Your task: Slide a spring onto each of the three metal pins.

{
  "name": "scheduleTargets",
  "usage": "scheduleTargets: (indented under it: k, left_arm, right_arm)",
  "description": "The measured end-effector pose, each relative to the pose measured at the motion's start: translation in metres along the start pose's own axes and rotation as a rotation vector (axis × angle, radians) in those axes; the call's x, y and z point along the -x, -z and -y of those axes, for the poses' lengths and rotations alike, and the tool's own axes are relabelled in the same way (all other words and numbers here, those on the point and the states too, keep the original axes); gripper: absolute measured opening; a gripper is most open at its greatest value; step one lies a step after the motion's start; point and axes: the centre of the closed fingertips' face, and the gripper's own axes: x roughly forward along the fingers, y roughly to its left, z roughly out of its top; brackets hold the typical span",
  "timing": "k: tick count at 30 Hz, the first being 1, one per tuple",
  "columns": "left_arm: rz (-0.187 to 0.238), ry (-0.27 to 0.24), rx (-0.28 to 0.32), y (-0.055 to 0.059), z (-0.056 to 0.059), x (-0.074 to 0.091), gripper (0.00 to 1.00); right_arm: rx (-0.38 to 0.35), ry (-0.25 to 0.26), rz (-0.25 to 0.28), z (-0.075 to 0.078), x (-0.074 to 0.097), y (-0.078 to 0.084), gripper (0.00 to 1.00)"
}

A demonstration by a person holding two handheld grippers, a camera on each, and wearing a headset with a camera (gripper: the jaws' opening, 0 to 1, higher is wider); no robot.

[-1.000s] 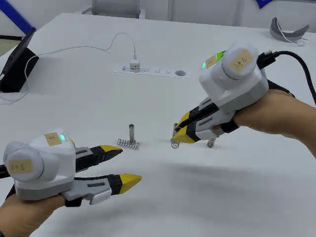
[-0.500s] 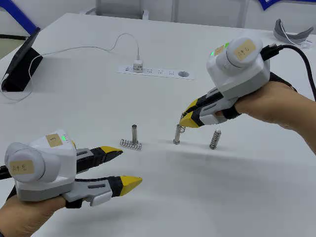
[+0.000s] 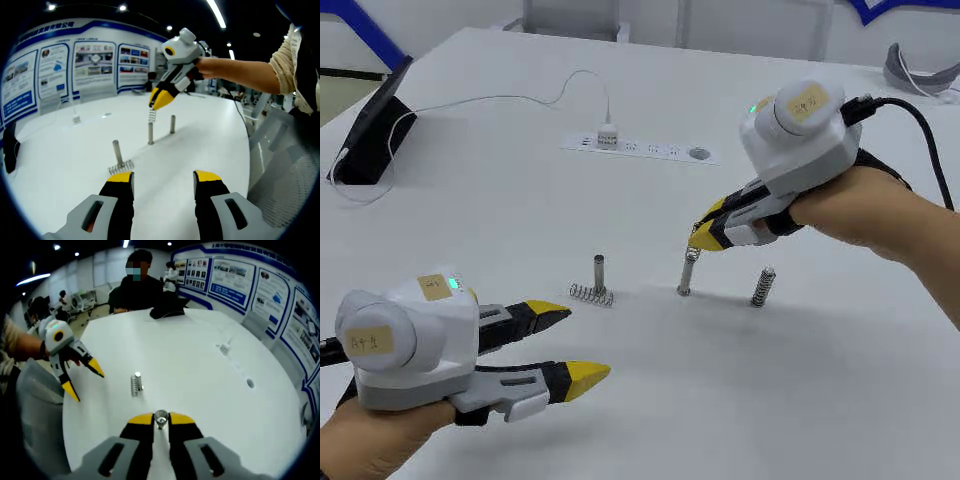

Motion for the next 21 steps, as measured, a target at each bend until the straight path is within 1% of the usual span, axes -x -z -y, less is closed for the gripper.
scheduleTargets:
  k: [12, 21]
  left_arm:
    - [0.001, -0.008, 0.005, 0.001, -0.003, 0.003, 0.48]
    - [0.001, -0.01, 0.006, 0.002, -0.002, 0.004, 0.47]
  right_arm:
    - [-0.012, -0.001, -0.017, 0.002, -0.006, 0.004, 0.12]
    - [-0.033, -0.01, -0.034, 0.003, -0.017, 0.012, 0.12]
